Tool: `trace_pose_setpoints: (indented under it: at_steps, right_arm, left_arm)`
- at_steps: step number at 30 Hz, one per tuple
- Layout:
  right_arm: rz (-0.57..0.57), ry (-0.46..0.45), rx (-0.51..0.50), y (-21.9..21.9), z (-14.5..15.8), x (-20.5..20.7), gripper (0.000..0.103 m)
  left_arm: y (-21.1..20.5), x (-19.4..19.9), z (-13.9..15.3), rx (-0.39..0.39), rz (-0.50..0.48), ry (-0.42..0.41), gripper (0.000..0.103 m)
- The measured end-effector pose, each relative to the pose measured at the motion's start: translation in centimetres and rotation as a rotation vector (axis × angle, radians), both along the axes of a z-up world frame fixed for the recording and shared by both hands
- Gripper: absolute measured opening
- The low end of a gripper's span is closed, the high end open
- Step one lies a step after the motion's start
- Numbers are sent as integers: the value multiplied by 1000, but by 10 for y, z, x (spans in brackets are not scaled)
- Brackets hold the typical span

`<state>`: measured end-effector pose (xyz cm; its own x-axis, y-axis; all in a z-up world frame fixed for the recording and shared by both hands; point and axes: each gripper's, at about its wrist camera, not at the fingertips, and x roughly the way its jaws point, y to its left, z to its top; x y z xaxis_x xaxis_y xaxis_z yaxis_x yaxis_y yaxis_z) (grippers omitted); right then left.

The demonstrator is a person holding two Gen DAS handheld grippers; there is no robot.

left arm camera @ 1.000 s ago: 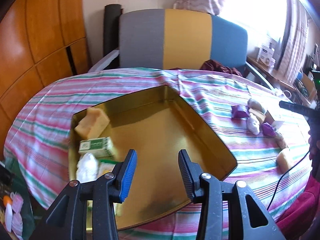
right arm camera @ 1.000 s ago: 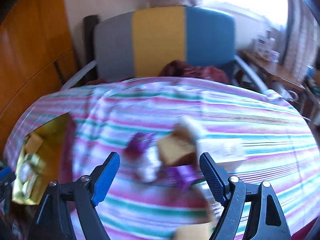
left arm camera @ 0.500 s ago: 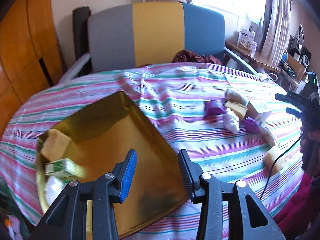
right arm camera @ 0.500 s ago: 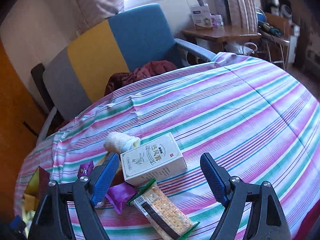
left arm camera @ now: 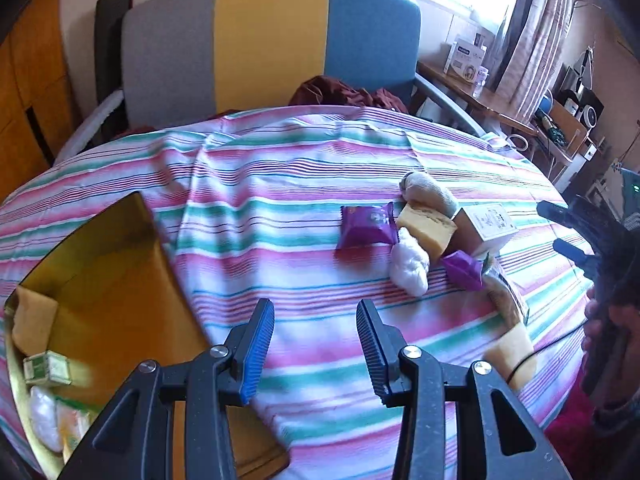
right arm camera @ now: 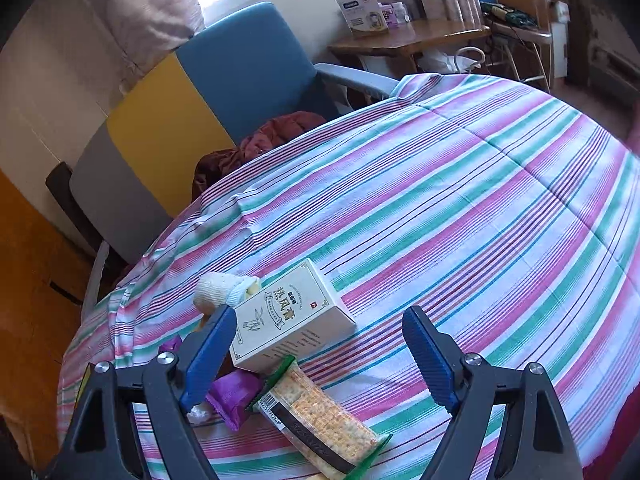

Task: Organize objects
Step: 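Move both tools back toward the remaining items on the cloth, then lower the left tool onto the purple snack packet and close it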

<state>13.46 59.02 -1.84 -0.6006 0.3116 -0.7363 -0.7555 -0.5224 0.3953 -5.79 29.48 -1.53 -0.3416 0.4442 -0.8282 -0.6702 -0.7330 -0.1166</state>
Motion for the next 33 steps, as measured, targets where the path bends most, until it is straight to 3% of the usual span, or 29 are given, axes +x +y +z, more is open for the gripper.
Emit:
trace_pose_setpoints:
  at_steps: [5,8,10,15,19,26,33]
  right_arm:
    - [15,7,-11,-1,0,-3,87]
    - [30,7,-18,-3,-1,-4,87]
    - [37,3,-25,-2,-2,-6,87]
    - [45,0,-54,1,-8,-7,87]
    - [54,6,-73,2,-10,-9,88]
    - [68,7,-91,2,-13,-10,89]
    - [77,11,-106,3,-15,-12,89]
  left_arm:
    - [32,-16,-12,35,-22,-98,43]
    - [52,-31,-24,85,-32,-210,43]
    - [63,-44,-34,112,-4,-289,43]
    - [70,-70,-64,227,116,-609,45]
    - [77,-85,-83,276,227,-733,58]
    - [100,-100,-90,208,285,-704,59]
    - [133,-103,-82,62,218,-602,59]
